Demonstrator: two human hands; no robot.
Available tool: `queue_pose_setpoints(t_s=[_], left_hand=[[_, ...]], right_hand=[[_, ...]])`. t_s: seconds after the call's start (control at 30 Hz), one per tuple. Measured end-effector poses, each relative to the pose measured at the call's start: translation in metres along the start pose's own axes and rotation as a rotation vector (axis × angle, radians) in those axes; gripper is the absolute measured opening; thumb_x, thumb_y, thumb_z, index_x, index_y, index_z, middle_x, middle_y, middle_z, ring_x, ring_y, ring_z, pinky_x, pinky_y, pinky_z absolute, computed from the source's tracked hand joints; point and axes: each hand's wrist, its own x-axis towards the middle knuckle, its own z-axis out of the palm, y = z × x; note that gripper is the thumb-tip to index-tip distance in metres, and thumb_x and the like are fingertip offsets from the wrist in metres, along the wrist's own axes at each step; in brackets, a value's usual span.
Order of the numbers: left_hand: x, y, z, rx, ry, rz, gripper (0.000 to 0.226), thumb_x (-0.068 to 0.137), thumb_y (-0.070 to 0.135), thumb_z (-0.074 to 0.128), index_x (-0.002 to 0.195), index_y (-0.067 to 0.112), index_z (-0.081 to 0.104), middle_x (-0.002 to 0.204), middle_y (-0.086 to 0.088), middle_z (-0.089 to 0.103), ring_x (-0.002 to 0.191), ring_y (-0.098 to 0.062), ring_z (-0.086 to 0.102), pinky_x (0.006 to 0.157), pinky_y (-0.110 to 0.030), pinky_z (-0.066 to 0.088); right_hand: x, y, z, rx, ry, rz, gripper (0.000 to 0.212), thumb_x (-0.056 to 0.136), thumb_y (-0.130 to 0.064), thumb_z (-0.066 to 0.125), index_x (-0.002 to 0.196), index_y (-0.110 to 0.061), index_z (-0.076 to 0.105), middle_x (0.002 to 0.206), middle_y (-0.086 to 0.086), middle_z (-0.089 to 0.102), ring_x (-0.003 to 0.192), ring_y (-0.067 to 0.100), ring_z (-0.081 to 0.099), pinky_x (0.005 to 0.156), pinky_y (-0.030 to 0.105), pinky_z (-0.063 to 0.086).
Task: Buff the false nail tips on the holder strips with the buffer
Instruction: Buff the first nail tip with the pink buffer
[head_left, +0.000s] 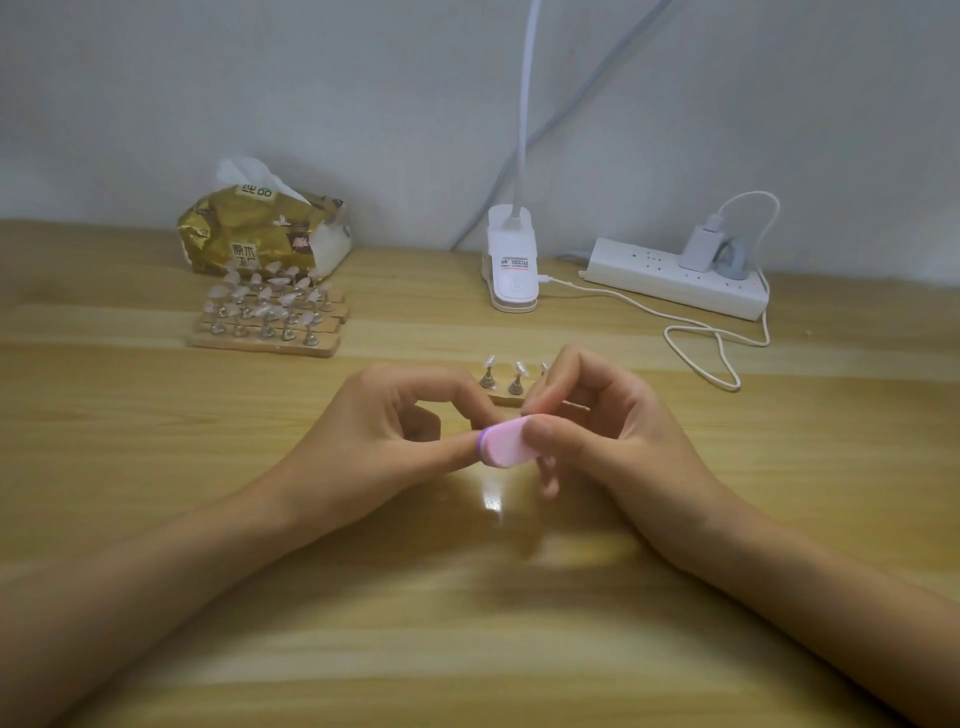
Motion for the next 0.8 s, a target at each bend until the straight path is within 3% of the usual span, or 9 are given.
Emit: queue_pose_setpoints(t_s=[0.13,0.23,0.37,0.47,0.6,0.7,0.8], left_hand=[[0.0006,0.0005,0.0,-0.011,0.015,-0.009,0.009,0.078,0.027,0.075,0.078,0.018,0.073,0.059,-0.005,0.057,0.044,-0.008,0.029,0.043,-0.019,0.019],[0.0,0.0008,0.0006,-0.003,-0.002,-0.008,0.013,0.077,0.032,0.076,0.078,0.019,0.072,0.063,-0.015,0.06,0.045,-0.009,0.029,0.043,-0.022,0.019],[0.0,0.0007,-0.0005,-0.01,0.007,-0.002,0.015,0.08,0.032,0.079,0.078,0.018,0.073,0.055,-0.007,0.052,0.045,-0.009,0.027,0.043,-0.02,0.018],[0.0004,0.0017,0.0001,0.004,-0.007,-0.002,0.015,0.076,0.034,0.077,0.078,0.019,0.073,0.062,-0.019,0.057,0.045,-0.009,0.028,0.044,-0.02,0.019],[0.0005,0.0014,-0.0003,0.001,0.004,-0.002,0.01,0.078,0.026,0.074,0.077,0.016,0.073,0.058,-0.005,0.056,0.045,-0.009,0.029,0.043,-0.018,0.019],[-0.0001,0.0014,0.0,0.024,0.002,-0.006,0.008,0.078,0.027,0.074,0.078,0.019,0.073,0.051,-0.003,0.051,0.043,-0.007,0.028,0.042,-0.017,0.019],[0.0006,0.0005,-0.0001,0.017,0.014,-0.01,0.011,0.079,0.026,0.079,0.077,0.017,0.072,0.052,0.012,0.051,0.043,-0.006,0.027,0.042,-0.015,0.019]], right_hand=[[0.0012,-0.0006,-0.0011,0.042,0.06,0.017,0.018,0.08,-0.012,0.073,0.07,-0.022,0.061,0.081,0.013,0.063,0.054,0.01,0.054,0.049,0.02,0.049],[0.0009,-0.0015,0.0012,0.017,-0.02,-0.002,0.016,0.078,-0.013,0.078,0.073,-0.021,0.064,0.075,0.004,0.064,0.055,0.01,0.056,0.051,0.021,0.052],[0.0015,-0.0011,0.0002,0.046,0.051,0.021,0.016,0.079,-0.011,0.073,0.071,-0.021,0.062,0.075,0.005,0.065,0.055,0.011,0.054,0.051,0.021,0.051],[0.0001,-0.0018,0.0019,0.005,-0.013,-0.006,0.018,0.077,-0.01,0.079,0.073,-0.02,0.064,0.075,0.004,0.065,0.057,0.012,0.057,0.052,0.021,0.052],[0.0013,-0.0011,0.0,0.037,0.076,0.007,0.016,0.078,-0.011,0.073,0.07,-0.021,0.063,0.078,0.013,0.062,0.056,0.012,0.055,0.051,0.021,0.051],[0.0004,-0.0015,0.0022,-0.004,-0.02,-0.009,0.016,0.077,-0.012,0.079,0.074,-0.019,0.064,0.076,0.004,0.066,0.059,0.012,0.058,0.052,0.021,0.052],[0.0011,-0.0013,-0.0004,0.03,0.08,-0.006,0.02,0.078,-0.014,0.08,0.073,-0.016,0.061,0.075,0.007,0.063,0.056,0.012,0.055,0.051,0.021,0.051]])
